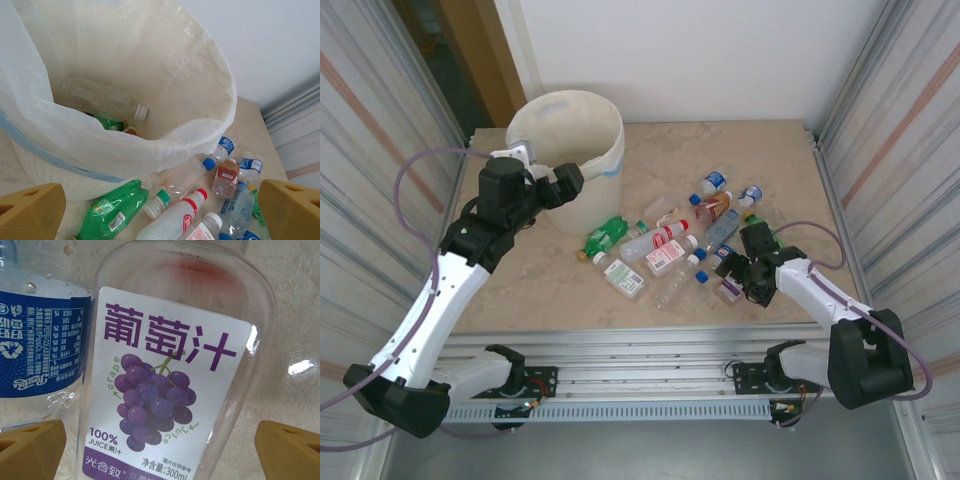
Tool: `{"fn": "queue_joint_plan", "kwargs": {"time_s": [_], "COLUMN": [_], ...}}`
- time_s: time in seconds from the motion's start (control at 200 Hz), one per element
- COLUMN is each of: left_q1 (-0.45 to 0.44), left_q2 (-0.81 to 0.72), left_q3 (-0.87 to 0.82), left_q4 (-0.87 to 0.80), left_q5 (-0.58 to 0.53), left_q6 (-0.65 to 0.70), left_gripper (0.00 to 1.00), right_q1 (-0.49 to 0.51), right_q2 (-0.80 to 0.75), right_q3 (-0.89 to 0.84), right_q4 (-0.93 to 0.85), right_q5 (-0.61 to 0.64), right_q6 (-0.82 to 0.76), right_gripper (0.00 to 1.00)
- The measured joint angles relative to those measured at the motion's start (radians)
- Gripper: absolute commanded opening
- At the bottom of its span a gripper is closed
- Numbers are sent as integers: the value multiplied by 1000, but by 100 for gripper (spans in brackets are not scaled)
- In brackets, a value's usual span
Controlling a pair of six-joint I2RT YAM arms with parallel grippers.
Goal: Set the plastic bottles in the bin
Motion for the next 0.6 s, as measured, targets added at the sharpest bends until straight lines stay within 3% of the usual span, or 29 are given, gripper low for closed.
{"fn": "queue_joint_plan", "kwargs": {"time_s": [0.326,0.596], "left_q1": [0,0], "left_q2": [0,2], "left_q3": [0,0], "left_q4": [0,0], "left_q5": [0,0], "left_q6": [0,0], "left_gripper": [99,99], "right_q1": [-5,-23], "right_q2": [8,36], "right_q3": [-4,-4], "right_q4": [-1,0], "right_q5": [4,3], "right_q6": [0,-1], "right_gripper": [85,84]}}
